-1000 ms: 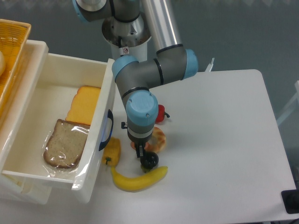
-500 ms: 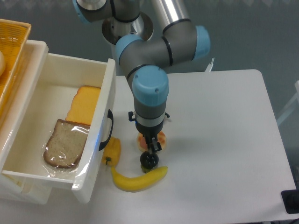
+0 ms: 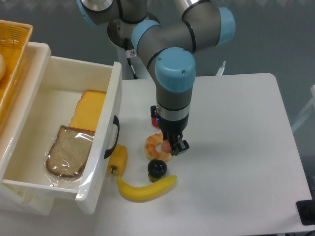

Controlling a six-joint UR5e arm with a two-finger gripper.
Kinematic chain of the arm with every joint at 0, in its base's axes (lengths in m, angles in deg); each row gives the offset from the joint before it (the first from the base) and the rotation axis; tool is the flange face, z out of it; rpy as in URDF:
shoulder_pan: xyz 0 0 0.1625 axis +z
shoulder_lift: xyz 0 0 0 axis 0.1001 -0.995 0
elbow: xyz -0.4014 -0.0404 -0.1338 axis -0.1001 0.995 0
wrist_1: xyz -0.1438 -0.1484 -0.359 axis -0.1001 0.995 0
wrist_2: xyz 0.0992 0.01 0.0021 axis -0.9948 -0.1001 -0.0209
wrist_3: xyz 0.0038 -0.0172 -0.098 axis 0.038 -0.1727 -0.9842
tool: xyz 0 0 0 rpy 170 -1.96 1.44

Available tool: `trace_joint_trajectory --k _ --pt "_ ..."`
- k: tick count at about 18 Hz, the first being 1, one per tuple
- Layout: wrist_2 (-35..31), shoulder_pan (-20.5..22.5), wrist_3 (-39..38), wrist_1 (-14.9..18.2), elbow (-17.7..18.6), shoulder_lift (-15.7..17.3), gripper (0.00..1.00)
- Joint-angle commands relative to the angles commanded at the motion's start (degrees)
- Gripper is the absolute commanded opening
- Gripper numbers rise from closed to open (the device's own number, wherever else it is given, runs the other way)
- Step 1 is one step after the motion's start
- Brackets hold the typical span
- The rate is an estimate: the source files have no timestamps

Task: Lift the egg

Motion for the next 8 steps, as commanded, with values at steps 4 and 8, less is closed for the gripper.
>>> trace_joint_trajectory --k 4,8 --pt "-0.1 0.0 0.1 0.1 0.4 0.0 0.21" --pt "-0.1 -0.3 0.1 0.1 0.4 0.0 0.2"
